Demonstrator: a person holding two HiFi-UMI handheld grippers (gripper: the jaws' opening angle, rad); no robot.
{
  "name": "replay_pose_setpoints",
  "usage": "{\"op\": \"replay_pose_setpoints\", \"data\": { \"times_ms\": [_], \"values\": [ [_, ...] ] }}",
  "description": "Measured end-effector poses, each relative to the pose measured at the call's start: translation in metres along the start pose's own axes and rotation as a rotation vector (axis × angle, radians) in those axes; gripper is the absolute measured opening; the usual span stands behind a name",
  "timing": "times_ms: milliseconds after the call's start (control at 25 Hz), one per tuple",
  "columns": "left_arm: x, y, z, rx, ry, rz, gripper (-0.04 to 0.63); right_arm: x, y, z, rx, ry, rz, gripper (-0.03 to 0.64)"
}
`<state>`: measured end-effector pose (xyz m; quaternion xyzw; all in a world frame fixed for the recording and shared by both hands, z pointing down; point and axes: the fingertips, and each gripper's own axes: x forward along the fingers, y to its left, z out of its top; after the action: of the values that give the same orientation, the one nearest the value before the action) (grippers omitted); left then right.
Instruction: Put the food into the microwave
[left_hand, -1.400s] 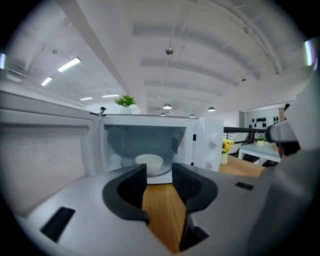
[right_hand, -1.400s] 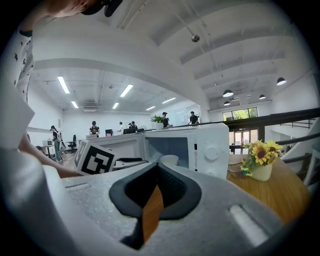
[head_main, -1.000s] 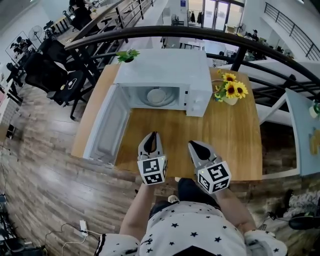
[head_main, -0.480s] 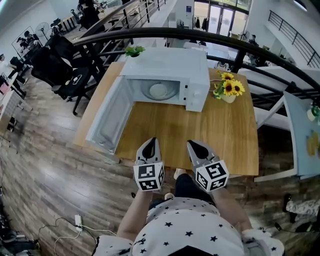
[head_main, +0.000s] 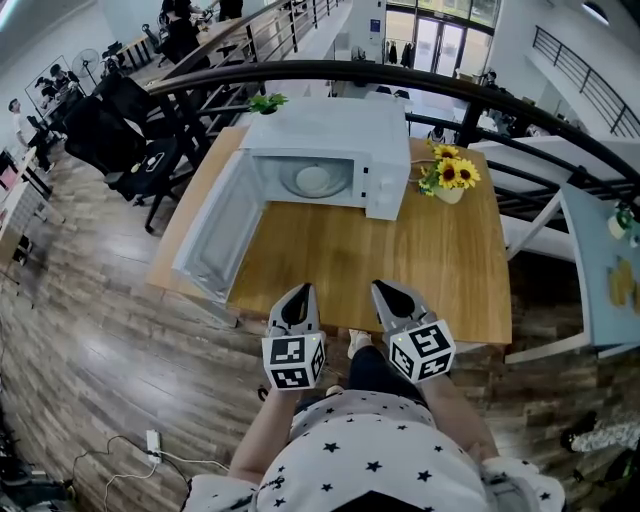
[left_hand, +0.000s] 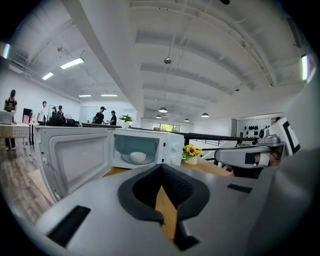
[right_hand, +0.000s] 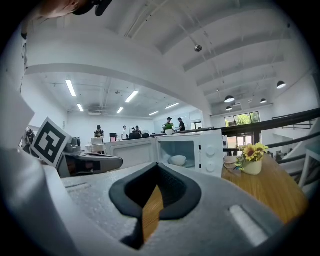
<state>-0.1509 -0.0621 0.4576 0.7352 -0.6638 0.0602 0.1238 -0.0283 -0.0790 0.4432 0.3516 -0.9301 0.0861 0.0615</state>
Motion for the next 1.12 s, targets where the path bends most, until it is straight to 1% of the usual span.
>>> {"op": "replay_pose_setpoints", "data": {
  "times_ms": [320,720,1120],
  "values": [
    [-0.0108,-0.003,0.0004,-0.003,-0.001,-0.02,0.003,-0.0062,0.0062,-0.0008,0.001,-0.009,0.0,0.005],
    [-0.0089,0.0027,-0.0023,-0.015,0.006,-0.021,0.003,-0.0015,0.0065,-0.0005,-0.014,0.0,-0.014,0.005],
    [-0.0028,0.0036,-0.0006,-0.019,0.014,-0.04,0.003,0.0032,0.0062,0.0002,-0.017,0.007,-0.012,0.005]
  ]
}}
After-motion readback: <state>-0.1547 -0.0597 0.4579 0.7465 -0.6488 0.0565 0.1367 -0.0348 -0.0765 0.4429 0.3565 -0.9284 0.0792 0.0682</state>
